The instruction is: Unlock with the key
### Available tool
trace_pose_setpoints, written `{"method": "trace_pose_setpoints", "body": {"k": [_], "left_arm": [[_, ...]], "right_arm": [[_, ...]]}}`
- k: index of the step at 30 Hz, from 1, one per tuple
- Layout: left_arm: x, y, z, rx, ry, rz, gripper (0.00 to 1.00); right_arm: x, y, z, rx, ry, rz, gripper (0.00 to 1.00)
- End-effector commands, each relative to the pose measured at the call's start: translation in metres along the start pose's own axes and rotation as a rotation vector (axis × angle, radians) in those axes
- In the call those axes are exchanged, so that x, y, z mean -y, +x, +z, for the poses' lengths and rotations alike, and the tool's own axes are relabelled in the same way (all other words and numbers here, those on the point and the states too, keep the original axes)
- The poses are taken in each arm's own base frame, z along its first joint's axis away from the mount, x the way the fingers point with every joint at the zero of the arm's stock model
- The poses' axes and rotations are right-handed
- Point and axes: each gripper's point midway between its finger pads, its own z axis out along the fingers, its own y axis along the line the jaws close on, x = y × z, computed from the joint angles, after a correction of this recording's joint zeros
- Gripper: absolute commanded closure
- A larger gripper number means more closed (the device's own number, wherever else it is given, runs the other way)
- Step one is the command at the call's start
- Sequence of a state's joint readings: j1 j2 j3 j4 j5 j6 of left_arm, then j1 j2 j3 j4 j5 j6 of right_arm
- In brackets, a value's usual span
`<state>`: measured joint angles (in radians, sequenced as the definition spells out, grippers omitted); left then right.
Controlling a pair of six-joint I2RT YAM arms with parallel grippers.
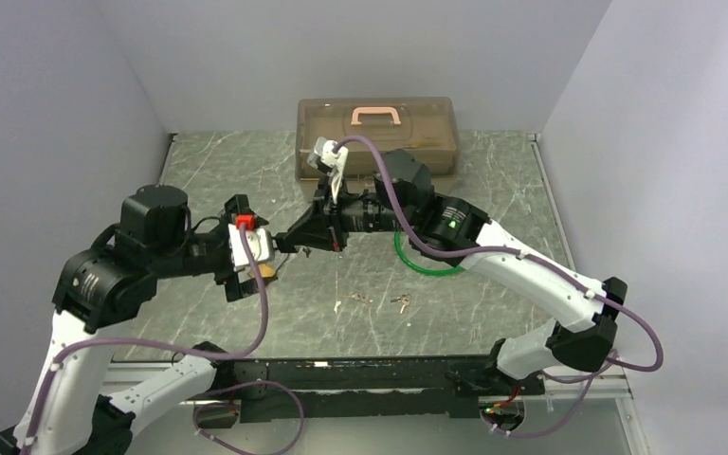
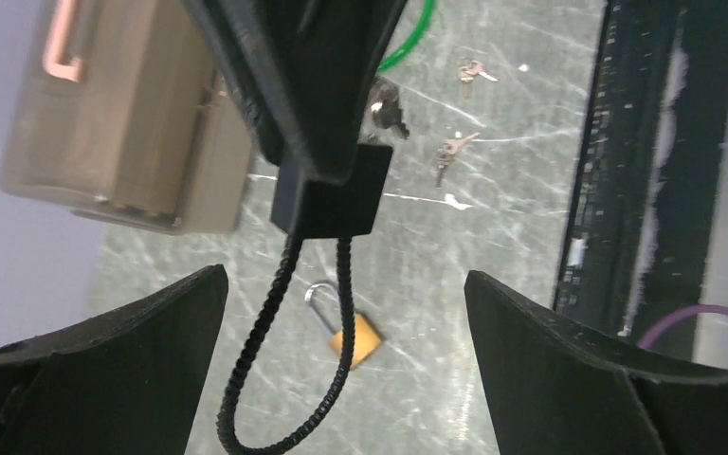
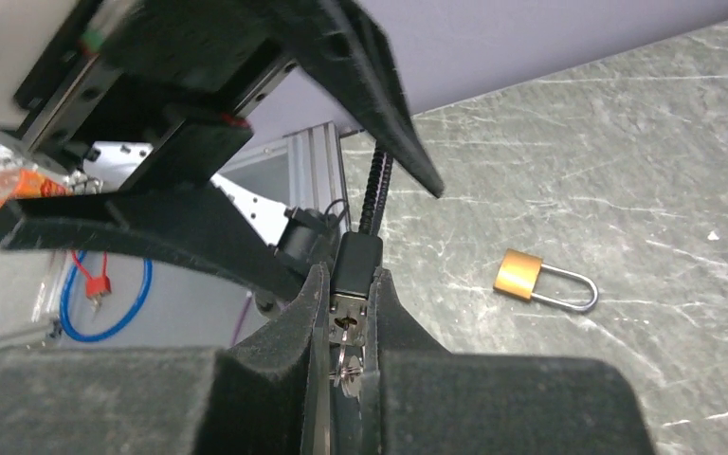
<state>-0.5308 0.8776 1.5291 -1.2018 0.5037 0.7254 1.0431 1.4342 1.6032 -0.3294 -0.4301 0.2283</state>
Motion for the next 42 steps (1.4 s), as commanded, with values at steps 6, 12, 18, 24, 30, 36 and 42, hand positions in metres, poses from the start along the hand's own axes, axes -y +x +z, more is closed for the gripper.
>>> {"method": "trace_pose_setpoints", "body": {"k": [6, 12, 18, 24, 30, 36, 42], "left_arm": [[0.015, -0.034, 0.002, 0.146, 0.256, -0.233, 0.01], [0.041, -0.040, 0.003, 0.194, 0.464, -0.304, 0.01], [0.044, -0.040, 0.004, 0.219, 0.475, -0.269, 0.07], [0.042, -0.045, 0.005, 0.240, 0.492, -0.277, 0.32], [0.037, -0.052, 0.007, 0.278, 0.485, -0.277, 0.49], [0.037, -0.052, 0.007, 0.277, 0.476, -0.270, 0.83], [0.032, -0.049, 0.009, 0.261, 0.433, -0.306, 1.00]], "right_arm": [[-0.031, -0.018, -0.028, 0.026, -0.069, -0.192, 1.00], [-0.034, -0.026, -0.033, 0.049, -0.064, -0.218, 1.00], [-0.036, -0.036, -0.035, 0.067, -0.065, -0.240, 1.00], [-0.039, -0.042, -0.032, 0.084, -0.080, -0.241, 1.00], [-0.046, -0.044, -0.026, 0.088, -0.113, -0.228, 1.00], [-0.047, -0.042, -0.022, 0.086, -0.123, -0.221, 1.00], [-0.040, -0.042, -0.018, 0.086, -0.088, -0.205, 0.88]]}}
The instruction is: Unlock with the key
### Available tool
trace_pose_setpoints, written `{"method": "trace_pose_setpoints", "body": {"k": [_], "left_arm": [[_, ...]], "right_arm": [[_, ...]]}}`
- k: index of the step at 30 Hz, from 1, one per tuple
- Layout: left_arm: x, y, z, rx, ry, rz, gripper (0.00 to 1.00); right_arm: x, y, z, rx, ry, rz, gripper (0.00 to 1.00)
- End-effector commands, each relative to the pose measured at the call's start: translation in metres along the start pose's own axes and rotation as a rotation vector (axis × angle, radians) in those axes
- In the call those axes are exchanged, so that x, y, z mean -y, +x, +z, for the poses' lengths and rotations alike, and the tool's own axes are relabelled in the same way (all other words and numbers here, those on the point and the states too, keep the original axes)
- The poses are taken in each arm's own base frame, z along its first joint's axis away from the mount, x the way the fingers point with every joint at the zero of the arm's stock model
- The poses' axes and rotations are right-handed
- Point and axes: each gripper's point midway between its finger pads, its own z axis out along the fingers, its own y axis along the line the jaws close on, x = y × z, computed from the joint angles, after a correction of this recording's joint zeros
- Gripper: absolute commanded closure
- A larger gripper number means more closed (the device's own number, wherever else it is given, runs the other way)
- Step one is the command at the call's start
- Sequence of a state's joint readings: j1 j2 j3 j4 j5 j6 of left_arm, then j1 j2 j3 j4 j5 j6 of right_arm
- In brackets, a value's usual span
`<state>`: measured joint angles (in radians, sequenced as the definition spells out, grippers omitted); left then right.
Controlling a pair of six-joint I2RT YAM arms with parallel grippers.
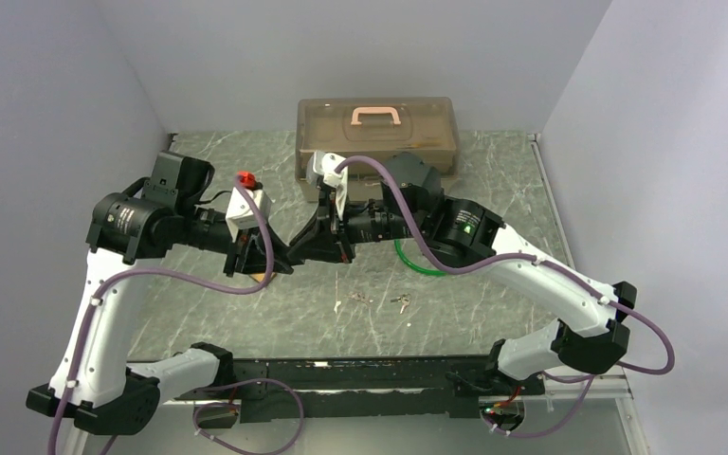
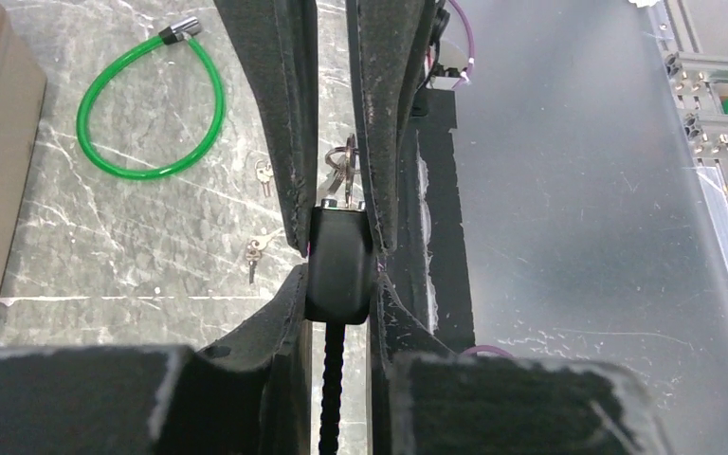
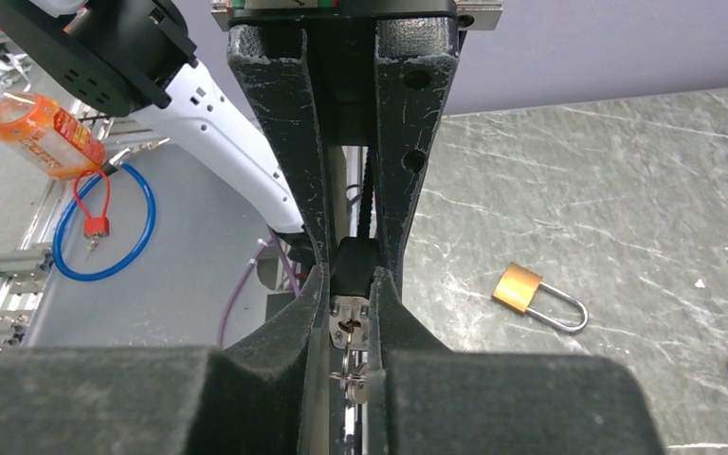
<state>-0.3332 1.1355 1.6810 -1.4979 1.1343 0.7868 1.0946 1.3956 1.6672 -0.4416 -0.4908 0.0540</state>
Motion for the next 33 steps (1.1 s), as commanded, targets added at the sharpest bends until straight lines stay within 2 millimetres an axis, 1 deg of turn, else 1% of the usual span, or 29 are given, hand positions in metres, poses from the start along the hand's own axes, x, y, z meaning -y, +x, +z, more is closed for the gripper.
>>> {"method": "trace_pose_setpoints", "body": {"k": [1, 2, 5, 6, 8, 12, 15, 16, 21, 25, 28, 33], "left_arm": [[0.001, -0.011, -0.001, 0.046, -0.033, 0.035, 1.00], [-0.002, -0.009, -0.002, 0.040, -0.053, 0.033, 1.00], [-0.004, -0.010, -0.004, 0.038, -0.091, 0.043, 1.00], [-0.005, -0.011, -0.005, 0.039, -0.104, 0.042, 1.00], [-0.009, -0.014, -0.008, 0.033, -0.139, 0.031, 1.00], [-0.011, -0.018, -0.014, 0.010, -0.177, 0.002, 1.00], [-0.011, -0.019, -0.018, -0.008, -0.197, -0.002, 1.00], [-0.011, -0.019, -0.018, -0.013, -0.199, -0.005, 1.00], [-0.010, -0.018, -0.021, -0.040, -0.196, -0.036, 1.00], [-0.009, -0.016, -0.023, -0.045, -0.221, -0.028, 1.00], [-0.010, -0.012, -0.025, -0.060, -0.244, -0.036, 1.00], [-0.006, -0.007, -0.027, -0.067, -0.253, -0.024, 1.00]], "right_arm": [[0.007, -0.041, -0.003, 0.119, 0.057, -0.040, 0.78], [0.011, -0.045, -0.008, 0.134, 0.087, -0.048, 0.73], [0.016, -0.059, -0.026, 0.189, 0.152, -0.075, 0.53], [0.018, -0.061, -0.032, 0.203, 0.172, -0.084, 0.48], [0.020, -0.065, -0.043, 0.217, 0.209, -0.097, 0.46], [0.020, -0.061, -0.059, 0.221, 0.236, -0.096, 0.47], [0.015, -0.053, -0.064, 0.221, 0.219, -0.072, 0.55], [0.013, -0.048, -0.063, 0.215, 0.202, -0.065, 0.57], [0.007, -0.031, -0.052, 0.167, 0.130, -0.034, 0.60], [-0.001, -0.029, -0.043, 0.167, 0.060, -0.028, 0.64], [-0.001, -0.030, -0.039, 0.175, 0.050, -0.026, 0.68], [0.002, -0.028, -0.034, 0.167, 0.051, -0.025, 0.69]]}}
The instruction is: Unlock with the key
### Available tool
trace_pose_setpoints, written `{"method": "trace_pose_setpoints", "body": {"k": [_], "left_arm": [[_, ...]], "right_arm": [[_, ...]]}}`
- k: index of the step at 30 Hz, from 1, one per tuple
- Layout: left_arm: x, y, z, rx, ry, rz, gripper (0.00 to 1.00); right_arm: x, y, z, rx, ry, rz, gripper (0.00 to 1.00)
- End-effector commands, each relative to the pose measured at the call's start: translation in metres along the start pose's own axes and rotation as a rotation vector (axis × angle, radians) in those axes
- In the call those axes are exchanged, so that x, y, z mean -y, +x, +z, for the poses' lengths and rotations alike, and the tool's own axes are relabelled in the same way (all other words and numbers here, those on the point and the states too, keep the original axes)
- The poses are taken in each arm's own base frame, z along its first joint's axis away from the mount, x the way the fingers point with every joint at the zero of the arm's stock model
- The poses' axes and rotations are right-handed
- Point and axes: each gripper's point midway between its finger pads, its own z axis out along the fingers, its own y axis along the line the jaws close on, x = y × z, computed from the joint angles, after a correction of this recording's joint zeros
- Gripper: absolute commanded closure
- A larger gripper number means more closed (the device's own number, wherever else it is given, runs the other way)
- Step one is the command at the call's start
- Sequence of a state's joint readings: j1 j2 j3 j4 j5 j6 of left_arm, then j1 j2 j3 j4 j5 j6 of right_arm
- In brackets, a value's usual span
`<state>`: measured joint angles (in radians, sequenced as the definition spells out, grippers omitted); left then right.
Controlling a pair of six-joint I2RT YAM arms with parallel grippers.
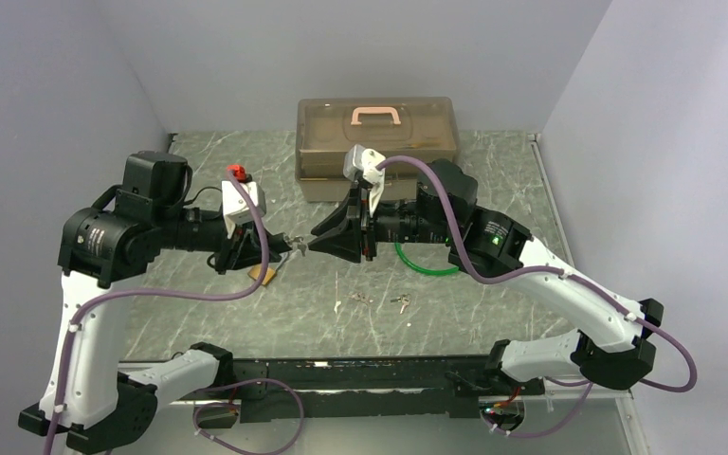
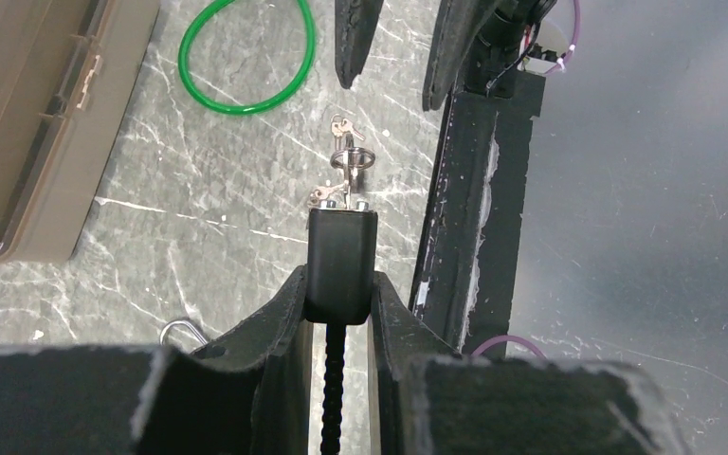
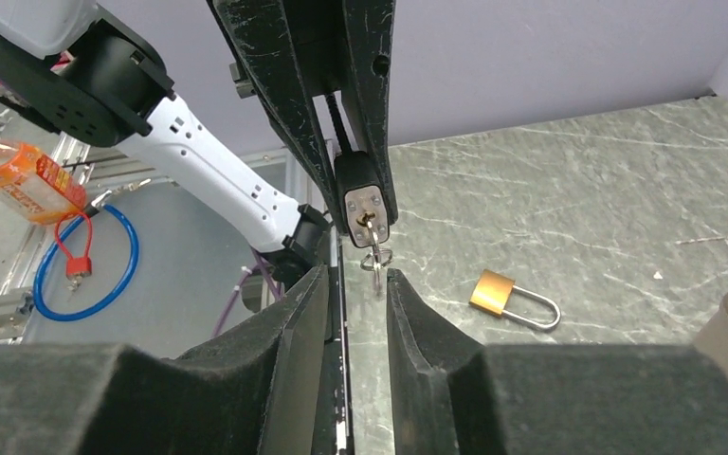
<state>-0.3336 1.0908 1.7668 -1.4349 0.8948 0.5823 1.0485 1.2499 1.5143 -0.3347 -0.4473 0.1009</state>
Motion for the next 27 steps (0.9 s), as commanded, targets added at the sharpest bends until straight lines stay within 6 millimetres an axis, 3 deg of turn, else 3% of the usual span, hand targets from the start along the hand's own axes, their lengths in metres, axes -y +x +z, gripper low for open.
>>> {"method": "trace_pose_setpoints", "body": {"k": [1, 14, 22, 27], "left_arm": [[0.009, -0.001, -0.006, 0.012, -0.006, 0.015, 1.00], [0.014, 0.002, -0.005, 0.005, 0.025, 0.020, 1.00], [0.019, 0.004, -0.005, -0.001, 0.050, 0.022, 1.00], [0.022, 0.006, -0.005, -0.012, 0.076, 0.024, 1.00]], "right_arm": [[-0.005, -0.020, 0.001, 0.068, -0.031, -0.026, 0.70], [-0.012, -0.013, 0.016, 0.027, -0.114, -0.011, 0.76], [-0.013, -0.011, 0.018, 0.019, -0.129, -0.022, 1.00], [-0.016, -0.006, 0.018, -0.003, -0.155, -0.030, 1.00]]}}
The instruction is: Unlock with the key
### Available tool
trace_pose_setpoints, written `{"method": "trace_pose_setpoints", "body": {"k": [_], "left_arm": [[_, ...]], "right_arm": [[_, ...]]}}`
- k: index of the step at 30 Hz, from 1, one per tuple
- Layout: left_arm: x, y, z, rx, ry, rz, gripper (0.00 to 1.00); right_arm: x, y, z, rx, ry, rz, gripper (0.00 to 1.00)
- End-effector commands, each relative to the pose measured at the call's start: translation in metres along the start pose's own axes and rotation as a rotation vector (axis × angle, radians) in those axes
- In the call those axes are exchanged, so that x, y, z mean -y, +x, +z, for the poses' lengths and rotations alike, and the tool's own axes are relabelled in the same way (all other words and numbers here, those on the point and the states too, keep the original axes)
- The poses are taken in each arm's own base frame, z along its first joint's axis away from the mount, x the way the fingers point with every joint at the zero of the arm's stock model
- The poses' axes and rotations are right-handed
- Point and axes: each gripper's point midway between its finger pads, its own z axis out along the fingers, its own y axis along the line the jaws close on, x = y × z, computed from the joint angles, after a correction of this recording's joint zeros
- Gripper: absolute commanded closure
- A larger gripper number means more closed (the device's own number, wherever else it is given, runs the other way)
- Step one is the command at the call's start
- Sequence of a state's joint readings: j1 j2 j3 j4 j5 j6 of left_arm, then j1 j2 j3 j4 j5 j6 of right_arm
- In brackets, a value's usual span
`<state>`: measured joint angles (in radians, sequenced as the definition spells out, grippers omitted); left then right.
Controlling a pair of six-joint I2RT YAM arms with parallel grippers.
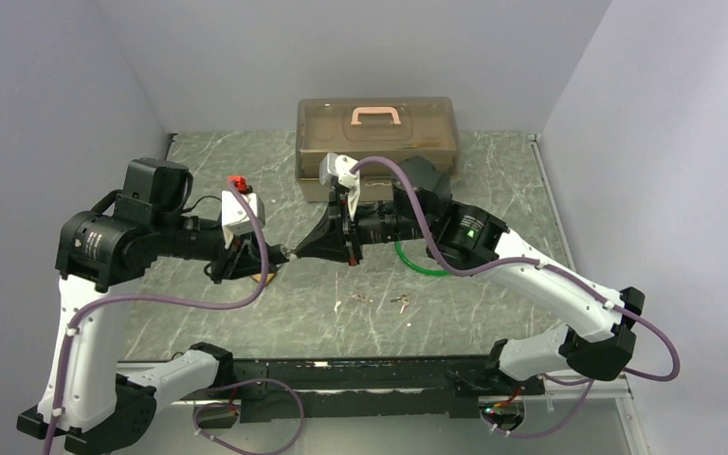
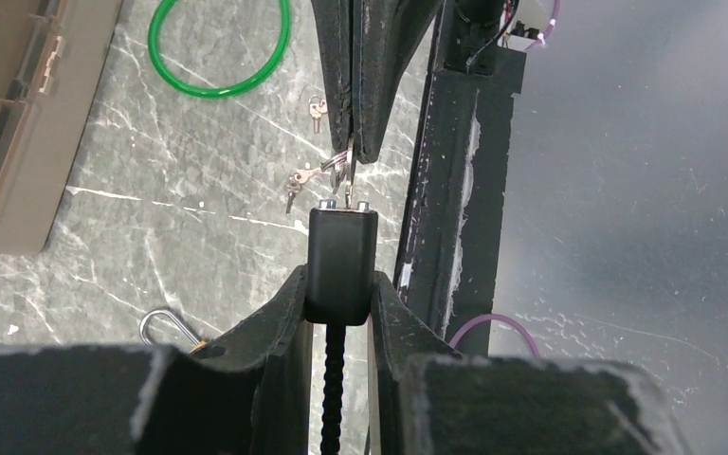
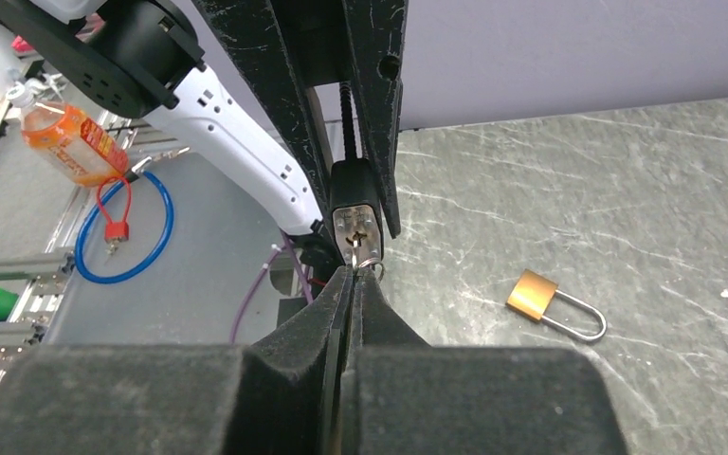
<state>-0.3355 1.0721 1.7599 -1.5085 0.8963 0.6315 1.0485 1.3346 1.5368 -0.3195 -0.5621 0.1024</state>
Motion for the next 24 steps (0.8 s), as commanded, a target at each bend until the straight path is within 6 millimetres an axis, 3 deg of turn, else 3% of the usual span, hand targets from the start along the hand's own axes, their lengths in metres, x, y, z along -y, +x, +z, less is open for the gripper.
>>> {"method": "trace_pose_setpoints", "body": {"k": [1, 15, 24], "left_arm": [[0.010, -0.005, -0.001, 0.017, 0.053, 0.023, 1.00], [0.017, -0.015, -0.004, 0.044, 0.079, 0.046, 1.00], [0.019, -0.011, 0.002, 0.030, 0.113, 0.030, 1.00]], "right_arm": [[-0.010, -0.021, -0.003, 0.039, -0.051, -0.057, 1.00], [-0.013, -0.006, 0.014, -0.020, -0.114, -0.027, 1.00], [-0.019, -0.006, 0.031, -0.008, -0.121, -0.035, 1.00]]}}
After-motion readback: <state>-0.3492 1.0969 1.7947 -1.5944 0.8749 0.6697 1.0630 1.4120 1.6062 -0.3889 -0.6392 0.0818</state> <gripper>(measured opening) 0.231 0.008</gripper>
